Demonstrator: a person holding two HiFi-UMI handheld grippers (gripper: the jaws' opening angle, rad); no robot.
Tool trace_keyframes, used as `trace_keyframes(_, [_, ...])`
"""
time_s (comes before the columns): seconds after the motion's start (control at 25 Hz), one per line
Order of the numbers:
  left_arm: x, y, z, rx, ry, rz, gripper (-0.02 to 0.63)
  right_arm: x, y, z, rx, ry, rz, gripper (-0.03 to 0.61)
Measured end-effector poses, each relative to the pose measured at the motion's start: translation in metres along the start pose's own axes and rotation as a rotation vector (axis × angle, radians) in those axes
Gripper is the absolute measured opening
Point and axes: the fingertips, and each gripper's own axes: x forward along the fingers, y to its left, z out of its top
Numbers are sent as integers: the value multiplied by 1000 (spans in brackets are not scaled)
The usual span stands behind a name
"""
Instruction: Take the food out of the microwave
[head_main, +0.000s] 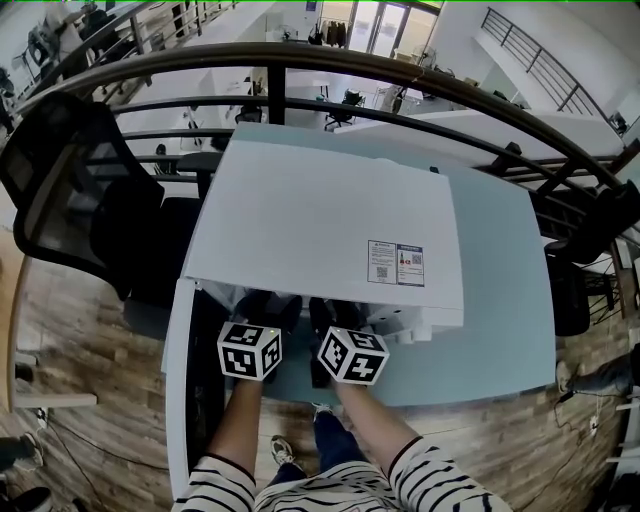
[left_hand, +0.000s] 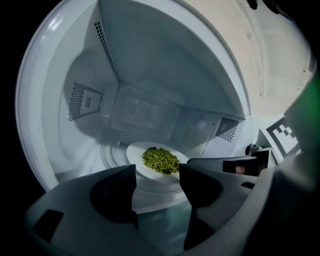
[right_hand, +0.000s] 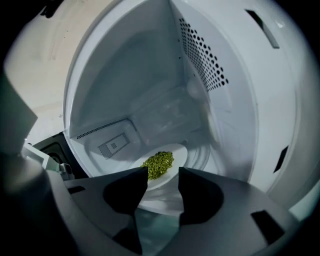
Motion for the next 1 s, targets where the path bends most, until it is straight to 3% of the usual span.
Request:
trace_keyframes(0.72, [-39,-39,-31,-40,23,-27,252,-51,-4,-23,58,-4,-8,187])
trace_keyframes(1.0, [-44,-29,-30,-195,-37,-23,252,-57,-16,-26,160,-29,11,187])
